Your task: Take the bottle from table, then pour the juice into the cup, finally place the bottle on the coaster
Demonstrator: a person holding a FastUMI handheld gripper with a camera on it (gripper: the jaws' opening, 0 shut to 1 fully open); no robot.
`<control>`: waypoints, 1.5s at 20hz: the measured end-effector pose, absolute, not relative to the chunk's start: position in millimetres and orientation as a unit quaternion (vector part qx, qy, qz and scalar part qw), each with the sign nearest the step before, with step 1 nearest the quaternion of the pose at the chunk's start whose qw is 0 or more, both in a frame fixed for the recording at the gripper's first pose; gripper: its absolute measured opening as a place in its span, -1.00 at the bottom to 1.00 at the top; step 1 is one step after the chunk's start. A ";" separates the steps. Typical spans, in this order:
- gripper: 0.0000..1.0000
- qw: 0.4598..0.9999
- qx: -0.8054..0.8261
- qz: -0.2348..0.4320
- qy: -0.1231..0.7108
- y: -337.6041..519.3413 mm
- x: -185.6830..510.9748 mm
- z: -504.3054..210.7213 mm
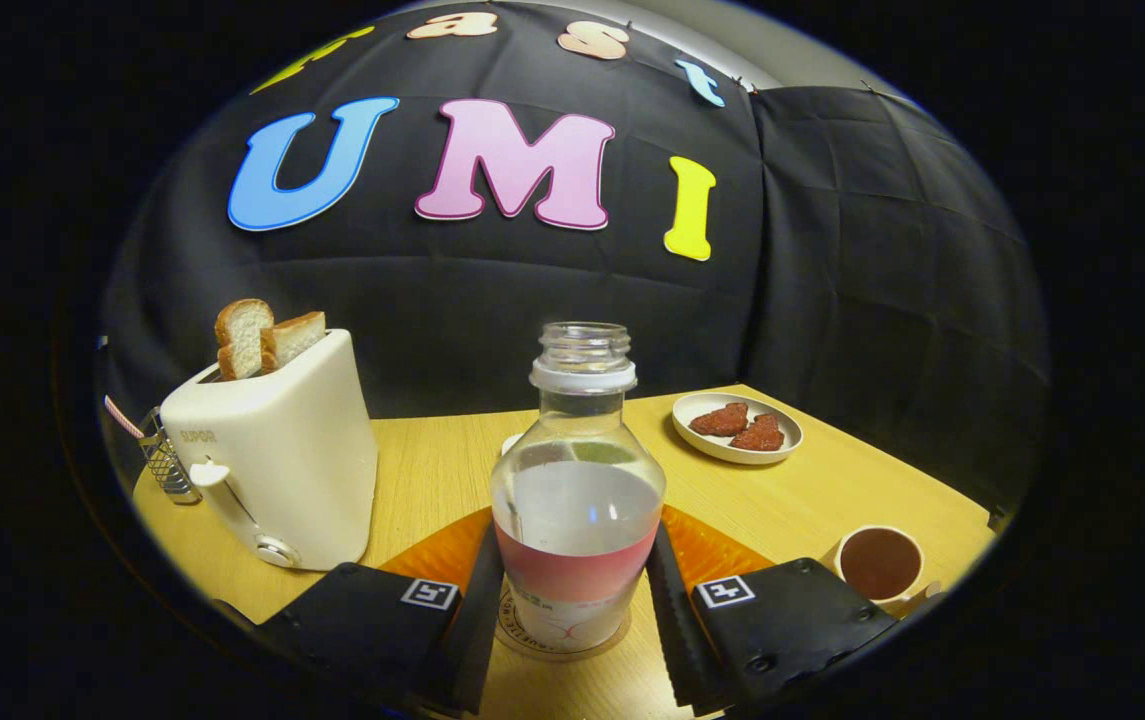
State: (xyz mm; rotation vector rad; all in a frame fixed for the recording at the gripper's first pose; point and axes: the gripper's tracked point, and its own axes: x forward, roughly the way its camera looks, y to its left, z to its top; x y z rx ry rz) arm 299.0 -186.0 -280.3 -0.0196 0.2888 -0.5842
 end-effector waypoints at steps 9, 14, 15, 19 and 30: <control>0.57 0.947 -0.015 -0.288 0.140 -187.2 291.9 -283.0; 0.95 0.951 -0.013 -0.278 0.135 -179.7 286.9 -272.8; 0.96 0.951 -0.014 -0.276 0.138 -176.4 283.4 -271.9; 0.95 0.951 -0.035 -0.270 0.147 -162.3 262.3 -262.2; 0.94 0.975 -0.051 -0.210 0.055 -81.3 156.2 -115.6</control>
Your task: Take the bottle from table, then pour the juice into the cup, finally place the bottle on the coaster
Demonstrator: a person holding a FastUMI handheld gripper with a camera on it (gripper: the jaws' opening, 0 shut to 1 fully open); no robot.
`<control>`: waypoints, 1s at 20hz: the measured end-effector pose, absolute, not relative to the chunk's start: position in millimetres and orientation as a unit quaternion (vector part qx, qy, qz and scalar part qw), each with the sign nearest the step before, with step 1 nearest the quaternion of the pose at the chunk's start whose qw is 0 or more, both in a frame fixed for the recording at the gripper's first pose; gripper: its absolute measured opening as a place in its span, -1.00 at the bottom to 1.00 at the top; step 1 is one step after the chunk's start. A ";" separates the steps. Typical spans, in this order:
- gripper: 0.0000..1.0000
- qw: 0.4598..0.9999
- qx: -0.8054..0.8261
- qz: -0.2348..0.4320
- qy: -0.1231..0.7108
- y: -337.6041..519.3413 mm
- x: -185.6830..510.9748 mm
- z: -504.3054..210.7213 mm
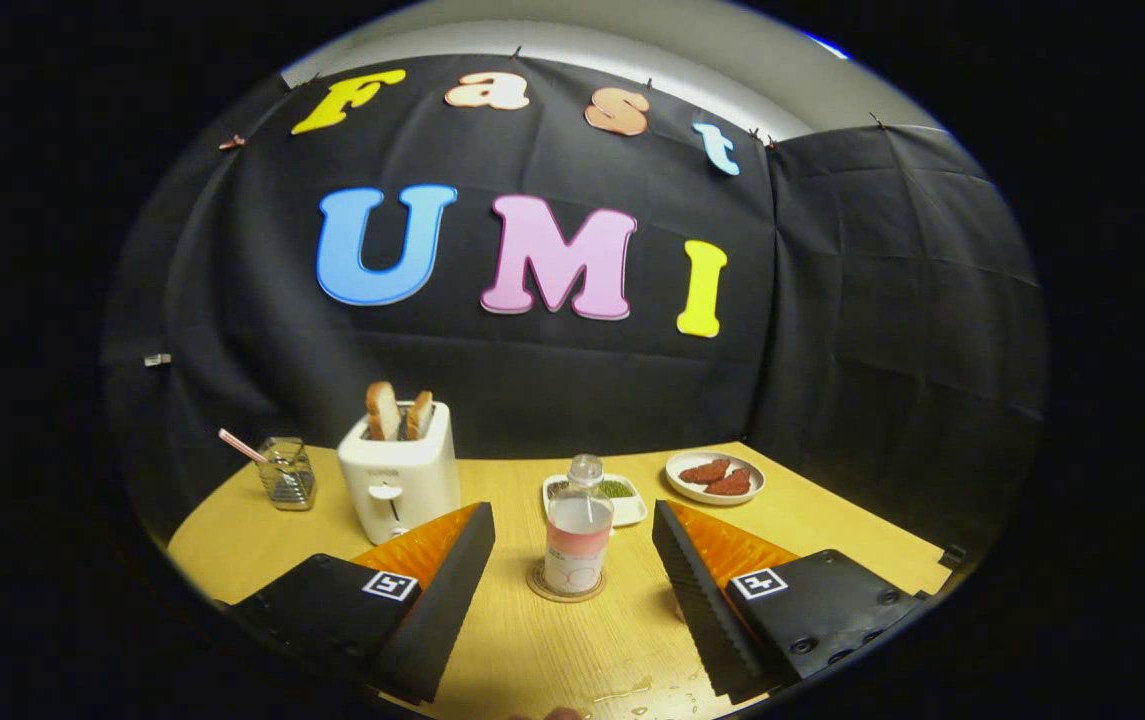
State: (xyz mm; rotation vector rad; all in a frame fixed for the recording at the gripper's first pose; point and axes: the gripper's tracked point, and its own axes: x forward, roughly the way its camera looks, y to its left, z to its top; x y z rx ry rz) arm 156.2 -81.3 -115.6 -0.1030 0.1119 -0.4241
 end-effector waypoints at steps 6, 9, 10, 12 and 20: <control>0.94 0.986 -0.075 -0.146 -0.008 -14.7 95.8 -3.7; 0.94 0.988 -0.104 -0.107 -0.031 12.3 66.9 36.2; 0.94 0.989 -0.109 -0.096 -0.035 18.4 58.0 43.2; 0.94 0.990 -0.112 -0.084 -0.033 19.2 33.5 46.6; 0.94 0.997 -0.067 -0.045 -0.017 -6.2 -4.2 50.7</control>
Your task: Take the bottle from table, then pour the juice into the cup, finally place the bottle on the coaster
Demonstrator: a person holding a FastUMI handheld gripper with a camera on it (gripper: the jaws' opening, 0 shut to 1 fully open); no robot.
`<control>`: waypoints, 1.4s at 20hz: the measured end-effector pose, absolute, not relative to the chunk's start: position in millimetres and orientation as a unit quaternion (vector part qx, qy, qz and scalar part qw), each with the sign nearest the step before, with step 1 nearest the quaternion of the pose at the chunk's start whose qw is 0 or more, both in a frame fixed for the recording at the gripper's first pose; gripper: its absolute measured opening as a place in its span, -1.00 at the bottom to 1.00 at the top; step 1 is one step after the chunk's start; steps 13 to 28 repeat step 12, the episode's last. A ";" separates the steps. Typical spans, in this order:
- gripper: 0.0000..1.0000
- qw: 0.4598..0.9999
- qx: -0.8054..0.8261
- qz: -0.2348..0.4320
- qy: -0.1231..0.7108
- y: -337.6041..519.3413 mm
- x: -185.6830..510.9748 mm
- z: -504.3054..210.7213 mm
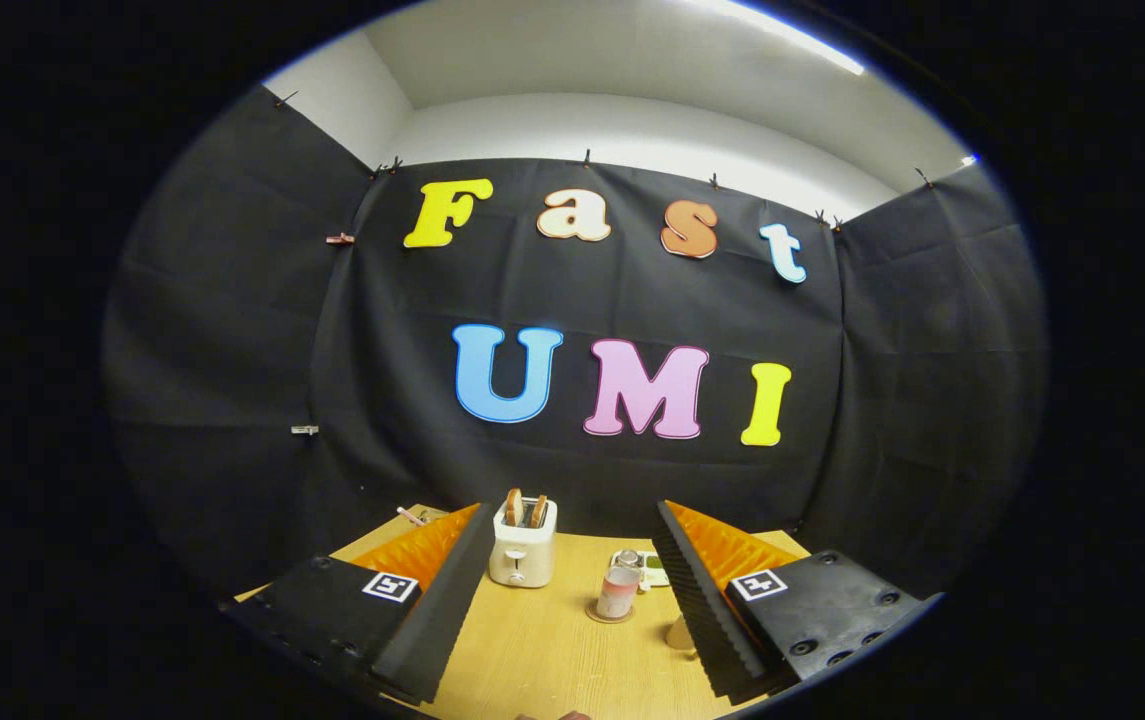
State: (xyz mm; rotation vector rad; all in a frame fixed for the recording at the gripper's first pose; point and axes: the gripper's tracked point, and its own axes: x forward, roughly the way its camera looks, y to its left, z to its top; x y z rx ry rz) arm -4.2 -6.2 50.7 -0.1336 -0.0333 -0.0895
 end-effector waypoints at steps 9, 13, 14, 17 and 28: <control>0.94 0.998 -0.057 -0.036 -0.007 -34.8 -11.5 42.3; 0.94 0.997 -0.061 -0.040 -0.004 -47.8 -10.7 37.5; 0.94 0.997 -0.061 -0.040 -0.004 -47.8 -10.7 37.5; 0.94 0.997 -0.061 -0.040 -0.004 -47.8 -10.7 37.5; 0.94 0.997 -0.061 -0.040 -0.004 -47.8 -10.7 37.5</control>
